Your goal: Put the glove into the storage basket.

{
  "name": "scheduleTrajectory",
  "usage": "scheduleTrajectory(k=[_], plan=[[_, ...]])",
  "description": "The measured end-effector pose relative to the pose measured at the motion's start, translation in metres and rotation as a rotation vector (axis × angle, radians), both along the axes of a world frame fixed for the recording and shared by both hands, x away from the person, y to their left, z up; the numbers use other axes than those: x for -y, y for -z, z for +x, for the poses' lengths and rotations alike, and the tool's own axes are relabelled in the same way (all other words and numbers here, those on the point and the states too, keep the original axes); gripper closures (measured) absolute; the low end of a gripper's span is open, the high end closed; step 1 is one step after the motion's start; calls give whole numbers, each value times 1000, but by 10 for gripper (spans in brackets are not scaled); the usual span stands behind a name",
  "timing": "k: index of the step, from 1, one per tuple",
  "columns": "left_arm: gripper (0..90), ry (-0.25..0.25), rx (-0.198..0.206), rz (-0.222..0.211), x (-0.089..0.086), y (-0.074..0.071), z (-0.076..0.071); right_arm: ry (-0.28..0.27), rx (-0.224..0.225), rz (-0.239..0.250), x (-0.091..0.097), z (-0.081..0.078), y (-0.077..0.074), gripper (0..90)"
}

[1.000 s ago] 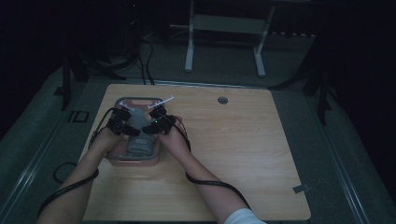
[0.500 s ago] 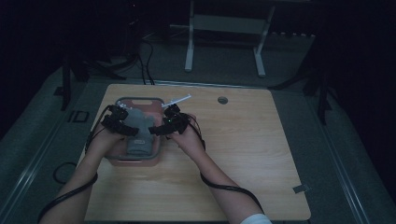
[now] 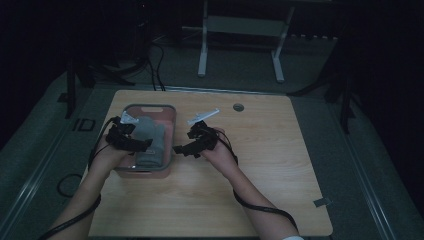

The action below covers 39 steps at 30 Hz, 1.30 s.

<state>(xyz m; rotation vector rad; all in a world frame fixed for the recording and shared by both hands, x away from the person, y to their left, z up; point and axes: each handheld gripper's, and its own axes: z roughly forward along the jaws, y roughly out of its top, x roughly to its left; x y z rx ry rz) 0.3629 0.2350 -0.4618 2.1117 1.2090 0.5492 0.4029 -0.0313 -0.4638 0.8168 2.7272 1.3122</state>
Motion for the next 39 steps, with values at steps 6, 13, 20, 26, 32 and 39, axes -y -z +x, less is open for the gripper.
scheduleTrajectory(k=[6,13,20,26,32,39], plan=[[149,66,45,-17,15,-10,-24,-1,4,-24,13,-3,8,155],[149,129,70,-43,31,-15,-45,3,3,-29,26,-9,14,155],[150,217,96,-90,55,-18,-63,12,1,-41,44,-15,19,160],[149,332,95,-118,77,-15,-76,-6,23,-69,59,-22,23,161],[150,412,99,-138,99,-5,-86,-23,45,-83,76,-30,30,160],[149,504,74,-158,124,11,-96,-26,61,-87,96,-37,37,160]])
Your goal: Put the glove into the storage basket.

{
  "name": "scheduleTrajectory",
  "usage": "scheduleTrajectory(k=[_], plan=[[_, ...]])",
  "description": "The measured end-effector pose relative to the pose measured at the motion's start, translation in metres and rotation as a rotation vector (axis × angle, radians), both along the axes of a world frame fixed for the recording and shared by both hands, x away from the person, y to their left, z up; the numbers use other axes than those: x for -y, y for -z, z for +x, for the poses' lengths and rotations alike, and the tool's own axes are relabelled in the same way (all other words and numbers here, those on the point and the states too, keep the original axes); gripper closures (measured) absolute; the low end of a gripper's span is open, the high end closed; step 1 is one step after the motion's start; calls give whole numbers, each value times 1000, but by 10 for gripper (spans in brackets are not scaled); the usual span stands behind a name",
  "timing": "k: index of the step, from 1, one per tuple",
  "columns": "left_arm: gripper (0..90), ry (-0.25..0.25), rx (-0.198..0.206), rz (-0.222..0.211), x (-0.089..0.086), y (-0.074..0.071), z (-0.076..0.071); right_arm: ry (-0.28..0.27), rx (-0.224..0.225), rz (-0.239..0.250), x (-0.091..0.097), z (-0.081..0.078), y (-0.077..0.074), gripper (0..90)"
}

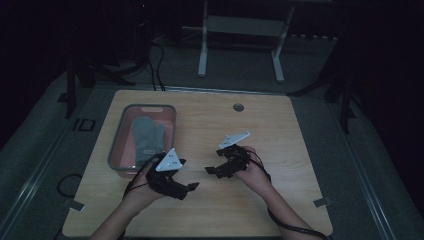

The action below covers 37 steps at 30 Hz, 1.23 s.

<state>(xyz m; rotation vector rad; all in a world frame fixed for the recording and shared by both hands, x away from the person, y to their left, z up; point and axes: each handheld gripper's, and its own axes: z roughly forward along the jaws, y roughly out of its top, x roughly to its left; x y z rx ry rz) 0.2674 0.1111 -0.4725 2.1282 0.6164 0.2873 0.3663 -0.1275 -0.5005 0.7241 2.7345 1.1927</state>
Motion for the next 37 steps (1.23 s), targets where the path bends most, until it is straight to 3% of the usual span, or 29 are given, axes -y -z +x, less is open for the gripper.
scheduleTrajectory(k=[5,15,27,31,37], plan=[[150,56,-26,8,15,12,-4,-11,3,-4,13,-6,9,160],[149,153,-68,60,43,44,-5,25,-24,-12,31,-10,30,159],[149,167,-84,47,53,65,-5,23,10,-16,60,-21,57,151],[149,168,-97,42,53,69,-5,35,17,-28,66,-23,60,152],[149,179,-118,45,55,74,-6,53,24,-5,71,-23,59,153]])
